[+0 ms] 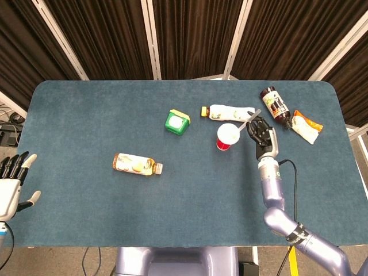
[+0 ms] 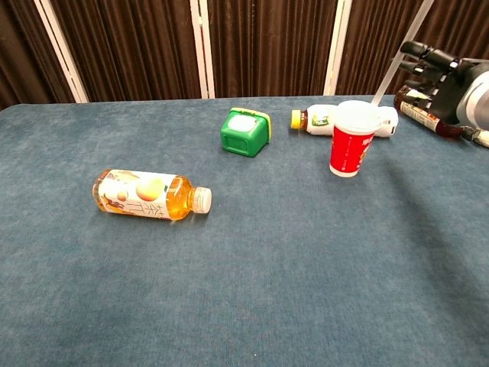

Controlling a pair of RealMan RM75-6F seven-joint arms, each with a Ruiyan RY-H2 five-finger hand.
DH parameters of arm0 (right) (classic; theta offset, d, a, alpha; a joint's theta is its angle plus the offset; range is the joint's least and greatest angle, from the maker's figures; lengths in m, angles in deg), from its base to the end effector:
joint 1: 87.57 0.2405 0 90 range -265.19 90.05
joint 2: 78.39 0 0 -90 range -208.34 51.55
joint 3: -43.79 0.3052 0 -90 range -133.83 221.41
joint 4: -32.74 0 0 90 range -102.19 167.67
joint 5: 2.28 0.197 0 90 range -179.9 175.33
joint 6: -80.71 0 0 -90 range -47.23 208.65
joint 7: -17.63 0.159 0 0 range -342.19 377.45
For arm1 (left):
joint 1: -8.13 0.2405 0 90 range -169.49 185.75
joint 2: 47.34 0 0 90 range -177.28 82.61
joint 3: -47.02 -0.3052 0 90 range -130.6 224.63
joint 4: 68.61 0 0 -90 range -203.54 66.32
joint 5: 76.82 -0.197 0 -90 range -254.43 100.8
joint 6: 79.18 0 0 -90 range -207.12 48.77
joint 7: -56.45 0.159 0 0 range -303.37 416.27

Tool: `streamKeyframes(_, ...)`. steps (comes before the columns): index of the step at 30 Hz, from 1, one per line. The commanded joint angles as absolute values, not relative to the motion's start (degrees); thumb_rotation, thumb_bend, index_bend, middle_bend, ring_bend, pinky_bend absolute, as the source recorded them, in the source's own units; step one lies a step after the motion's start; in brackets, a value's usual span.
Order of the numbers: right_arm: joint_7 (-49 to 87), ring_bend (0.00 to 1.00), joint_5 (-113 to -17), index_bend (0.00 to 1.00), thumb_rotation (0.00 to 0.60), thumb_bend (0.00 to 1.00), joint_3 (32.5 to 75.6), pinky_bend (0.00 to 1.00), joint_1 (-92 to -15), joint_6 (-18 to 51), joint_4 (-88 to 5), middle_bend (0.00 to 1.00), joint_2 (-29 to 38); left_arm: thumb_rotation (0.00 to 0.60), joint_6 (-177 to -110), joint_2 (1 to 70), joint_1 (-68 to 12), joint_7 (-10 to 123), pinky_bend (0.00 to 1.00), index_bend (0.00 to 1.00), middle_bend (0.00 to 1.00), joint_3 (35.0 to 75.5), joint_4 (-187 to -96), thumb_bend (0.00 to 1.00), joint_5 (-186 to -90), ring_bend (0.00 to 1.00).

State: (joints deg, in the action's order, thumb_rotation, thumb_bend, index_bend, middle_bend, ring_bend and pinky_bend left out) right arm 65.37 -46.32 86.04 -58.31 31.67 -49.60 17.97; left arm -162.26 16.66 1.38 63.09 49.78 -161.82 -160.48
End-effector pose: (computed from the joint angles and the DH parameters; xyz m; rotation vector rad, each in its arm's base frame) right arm -0.2340 -0.4231 0.0374 0.0702 -2.2040 1.8748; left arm -0.3485 0.2095 0.1888 -1.4247 -0.8483 -0.8136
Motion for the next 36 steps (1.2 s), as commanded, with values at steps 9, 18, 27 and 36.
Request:
streamKeyframes(9,67.05,0.0,-49.26,0.62,0.6,0.27,83.77,0.0,-58.77,35.38,-49.2,0.18,16.94,0.6,-162.25,16.64,1.39,63.08,0.0,0.0,0.0,49.77,-161.85,0.29,-160.47,0.0)
streamKeyframes(18,68.04,0.0,-53.13,0.42,0.6,0.26,84.59,0.0,-60.17,34.78,-52.19,0.11,13.58,0.6,-162.26,16.63,1.4,62.97,0.0,0.0,0.0,49.79,-161.86,0.29,-160.42,0.0)
streamKeyframes(27,60.53,0.0,-63.95,0.29,0.6,0.16,83.57,0.0,-65.56,30.36,-58.07,0.01,0.31,0.6,-162.35,16.69,1.44,63.11,0.0,0.0,0.0,49.81,-161.93,0.29,-160.39,0.0)
streamKeyframes(36,37.45,0.0,-83.08,0.11,0.6,0.07,71.57,0.0,-74.95,18.63,-56.57,0.0,-13.94,0.6,-162.52,16.86,1.52,63.65,0.0,0.0,0.0,49.85,-162.2,0.29,-160.24,0.0)
